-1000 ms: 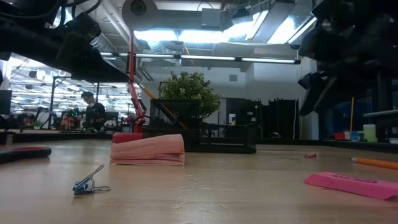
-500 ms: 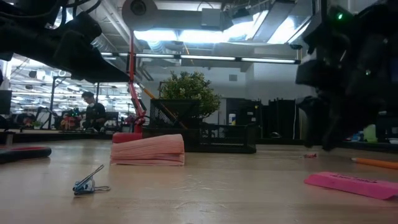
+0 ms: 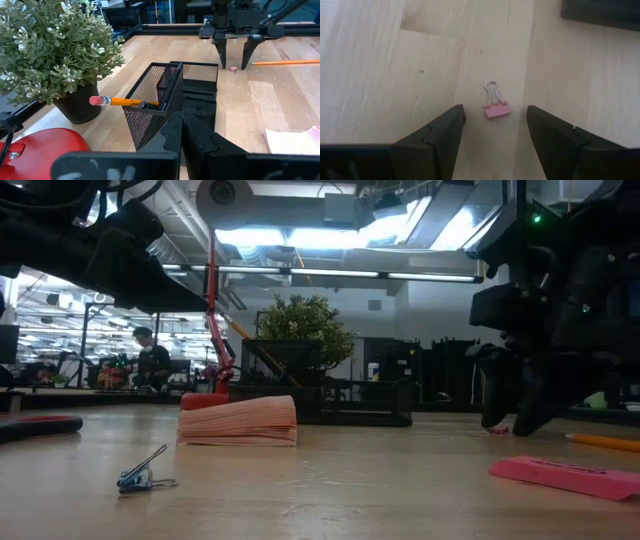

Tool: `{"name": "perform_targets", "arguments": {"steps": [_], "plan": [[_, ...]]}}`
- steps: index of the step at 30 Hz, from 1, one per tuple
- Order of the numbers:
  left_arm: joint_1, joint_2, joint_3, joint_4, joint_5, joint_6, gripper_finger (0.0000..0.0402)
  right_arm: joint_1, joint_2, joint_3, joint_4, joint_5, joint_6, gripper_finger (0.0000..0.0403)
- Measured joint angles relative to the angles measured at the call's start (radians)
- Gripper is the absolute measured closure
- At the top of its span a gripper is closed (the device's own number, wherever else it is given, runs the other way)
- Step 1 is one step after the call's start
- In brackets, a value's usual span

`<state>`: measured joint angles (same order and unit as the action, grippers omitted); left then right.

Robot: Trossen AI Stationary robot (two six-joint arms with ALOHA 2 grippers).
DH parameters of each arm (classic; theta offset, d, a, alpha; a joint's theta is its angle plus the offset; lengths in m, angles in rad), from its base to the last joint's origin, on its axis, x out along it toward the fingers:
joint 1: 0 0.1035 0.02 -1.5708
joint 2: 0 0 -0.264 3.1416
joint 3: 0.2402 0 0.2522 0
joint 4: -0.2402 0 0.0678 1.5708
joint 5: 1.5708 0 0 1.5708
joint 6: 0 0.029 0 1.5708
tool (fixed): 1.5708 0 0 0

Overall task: Pick and place office supplies into organizer
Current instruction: Put the pink binder clip into the black desk organizer

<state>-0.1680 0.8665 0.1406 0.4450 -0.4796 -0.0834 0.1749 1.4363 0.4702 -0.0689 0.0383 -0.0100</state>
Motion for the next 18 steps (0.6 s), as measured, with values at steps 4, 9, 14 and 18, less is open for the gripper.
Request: {"name": "perform_targets", "arguments": {"steps": [4,9,14,18], "plan": [[0.0,0.0,0.0,0.0,0.0,0.0,0.04,0.0,0.0,0.0,0.0,-0.002,-0.002,0.0179],[0.0,0.0,0.0,0.0,0.0,0.0,0.04,0.0,0.001,0.0,-0.001,-0.006,-0.002,0.0189],[0.0,0.0,0.0,0.0,0.0,0.0,0.04,0.001,0.001,0.0,-0.004,-0.011,-0.001,0.0221],[0.0,0.0,0.0,0.0,0.0,0.0,0.04,0.001,0.001,-0.001,-0.002,-0.013,0.003,0.0244]]}}
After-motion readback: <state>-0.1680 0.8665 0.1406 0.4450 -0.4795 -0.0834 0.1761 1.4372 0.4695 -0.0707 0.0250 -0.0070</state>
